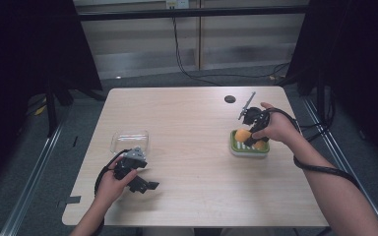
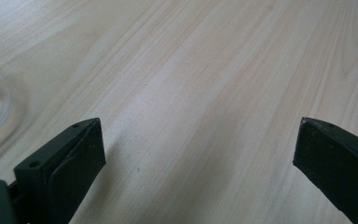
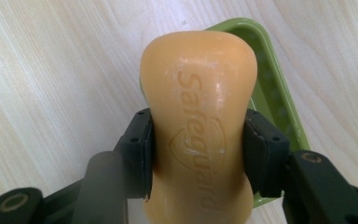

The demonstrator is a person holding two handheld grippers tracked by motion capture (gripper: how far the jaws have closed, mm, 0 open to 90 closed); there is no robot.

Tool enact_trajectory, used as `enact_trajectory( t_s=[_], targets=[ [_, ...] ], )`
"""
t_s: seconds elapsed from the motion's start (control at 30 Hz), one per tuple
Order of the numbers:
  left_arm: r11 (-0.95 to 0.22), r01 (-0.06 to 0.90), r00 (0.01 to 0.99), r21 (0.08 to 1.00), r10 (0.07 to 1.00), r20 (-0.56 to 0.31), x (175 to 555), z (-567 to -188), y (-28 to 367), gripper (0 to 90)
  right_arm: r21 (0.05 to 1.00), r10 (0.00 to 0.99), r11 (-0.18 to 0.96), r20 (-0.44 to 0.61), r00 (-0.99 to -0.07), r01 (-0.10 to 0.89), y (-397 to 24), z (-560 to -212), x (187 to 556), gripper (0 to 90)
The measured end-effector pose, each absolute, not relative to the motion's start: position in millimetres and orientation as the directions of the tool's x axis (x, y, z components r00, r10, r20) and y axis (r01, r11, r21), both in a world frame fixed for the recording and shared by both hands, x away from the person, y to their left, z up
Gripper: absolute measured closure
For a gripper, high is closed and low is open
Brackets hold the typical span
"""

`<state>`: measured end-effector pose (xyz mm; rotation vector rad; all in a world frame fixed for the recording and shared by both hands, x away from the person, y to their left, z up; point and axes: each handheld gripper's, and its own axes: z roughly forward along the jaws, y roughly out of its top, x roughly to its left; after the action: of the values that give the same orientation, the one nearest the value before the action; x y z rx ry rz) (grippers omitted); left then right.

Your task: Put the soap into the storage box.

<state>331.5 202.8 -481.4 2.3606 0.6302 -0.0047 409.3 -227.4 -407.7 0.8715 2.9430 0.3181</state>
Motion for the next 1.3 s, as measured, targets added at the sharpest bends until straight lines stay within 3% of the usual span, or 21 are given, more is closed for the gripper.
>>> enact_trajectory(
  t_s=[1.3],
  targets=[
    [-0.639, 0.445, 0.88, 0.628, 0.441, -0.175, 331.1, -482.6, 202.6, 1.7, 0.19, 0.5, 0.853, -0.026, -0.866, 0.487, -234.7, -425.5, 426.3, 50.0]
  ],
)
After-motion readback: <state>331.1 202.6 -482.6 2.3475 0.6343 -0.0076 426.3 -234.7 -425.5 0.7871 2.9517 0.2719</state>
